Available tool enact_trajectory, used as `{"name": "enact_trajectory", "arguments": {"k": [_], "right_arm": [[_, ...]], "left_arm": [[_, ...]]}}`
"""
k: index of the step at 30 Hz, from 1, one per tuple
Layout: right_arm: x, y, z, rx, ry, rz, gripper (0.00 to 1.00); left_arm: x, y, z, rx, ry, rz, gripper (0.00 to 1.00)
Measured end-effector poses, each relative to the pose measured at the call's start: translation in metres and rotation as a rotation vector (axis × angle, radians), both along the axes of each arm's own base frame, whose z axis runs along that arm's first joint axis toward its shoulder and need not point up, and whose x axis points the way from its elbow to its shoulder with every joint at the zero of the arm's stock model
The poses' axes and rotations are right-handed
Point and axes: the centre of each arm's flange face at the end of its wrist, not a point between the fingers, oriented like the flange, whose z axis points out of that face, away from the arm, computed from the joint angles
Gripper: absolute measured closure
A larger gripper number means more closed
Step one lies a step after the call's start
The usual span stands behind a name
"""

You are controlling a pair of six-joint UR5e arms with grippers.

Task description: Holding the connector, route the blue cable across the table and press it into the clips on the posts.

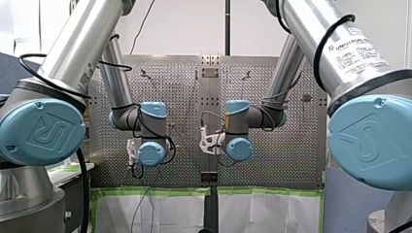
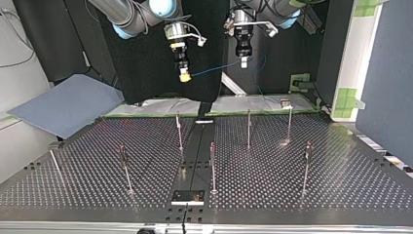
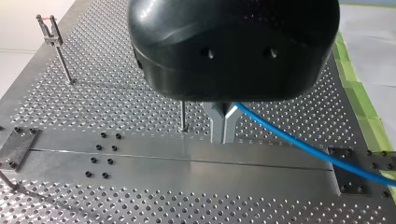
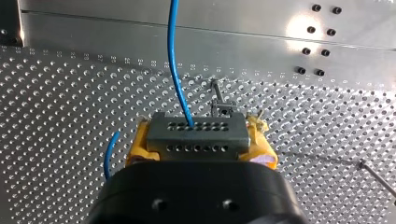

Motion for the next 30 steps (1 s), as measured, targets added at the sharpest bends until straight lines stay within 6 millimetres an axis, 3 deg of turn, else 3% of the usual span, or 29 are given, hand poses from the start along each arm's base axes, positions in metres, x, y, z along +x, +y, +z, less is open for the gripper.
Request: {"name": "enact_trajectory", "arguments": {"k": [13, 22, 30], "right_arm": [[-0.001, 0.0, -0.002, 0.005, 0.007, -0.001, 1.0], [-0.007, 0.005, -0.045, 0.069, 0.077, 0.0, 1.0], [-0.009, 0.007, -0.054, 0.082, 0.09, 0.0, 1.0]], "left_arm": [[0.001, 0.0, 0.001, 0.001, -0.002, 0.0, 1.0], [0.001, 0.0, 0.001, 0.003, -0.002, 0.0, 1.0], [0.001, 0.0, 0.001, 0.003, -0.002, 0.0, 1.0]]}}
